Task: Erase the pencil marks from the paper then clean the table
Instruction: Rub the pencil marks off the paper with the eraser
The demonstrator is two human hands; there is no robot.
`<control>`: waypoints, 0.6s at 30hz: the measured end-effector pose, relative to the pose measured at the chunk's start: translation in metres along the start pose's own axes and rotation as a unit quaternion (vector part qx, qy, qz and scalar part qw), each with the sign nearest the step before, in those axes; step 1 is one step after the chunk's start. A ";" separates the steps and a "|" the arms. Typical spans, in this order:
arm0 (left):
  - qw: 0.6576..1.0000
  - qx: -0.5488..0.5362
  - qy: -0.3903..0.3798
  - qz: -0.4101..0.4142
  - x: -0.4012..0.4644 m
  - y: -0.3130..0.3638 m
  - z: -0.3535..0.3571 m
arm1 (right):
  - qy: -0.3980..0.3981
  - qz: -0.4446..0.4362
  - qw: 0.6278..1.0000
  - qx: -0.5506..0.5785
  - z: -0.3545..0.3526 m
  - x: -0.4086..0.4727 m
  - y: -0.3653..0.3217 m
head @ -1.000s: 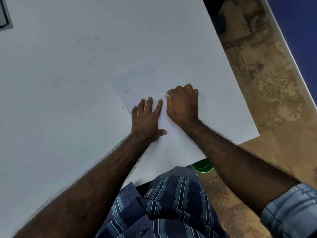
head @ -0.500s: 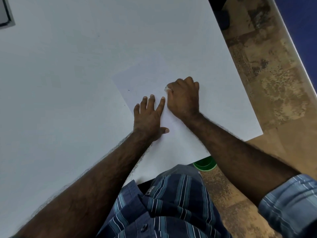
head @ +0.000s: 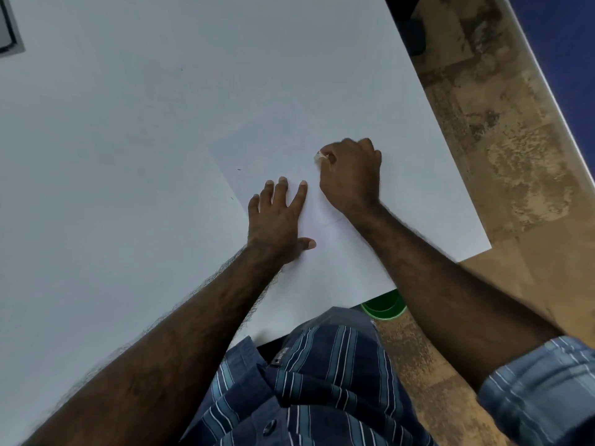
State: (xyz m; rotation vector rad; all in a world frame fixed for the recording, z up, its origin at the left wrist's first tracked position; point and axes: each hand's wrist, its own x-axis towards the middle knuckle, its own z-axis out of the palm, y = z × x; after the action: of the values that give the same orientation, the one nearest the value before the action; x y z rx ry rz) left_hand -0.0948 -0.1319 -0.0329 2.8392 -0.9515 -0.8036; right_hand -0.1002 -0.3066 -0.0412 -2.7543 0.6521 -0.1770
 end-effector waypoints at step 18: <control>1.000 -0.001 0.010 0.002 0.001 -0.003 0.004 | -0.019 -0.038 0.999 -0.014 -0.005 -0.112 0.024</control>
State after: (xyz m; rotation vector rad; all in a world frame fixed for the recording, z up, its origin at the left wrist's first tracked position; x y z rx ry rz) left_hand -0.0941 -0.1293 -0.0377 2.8378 -0.9534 -0.7750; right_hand -0.2102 -0.2772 -0.0494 -2.8034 0.5458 -0.1341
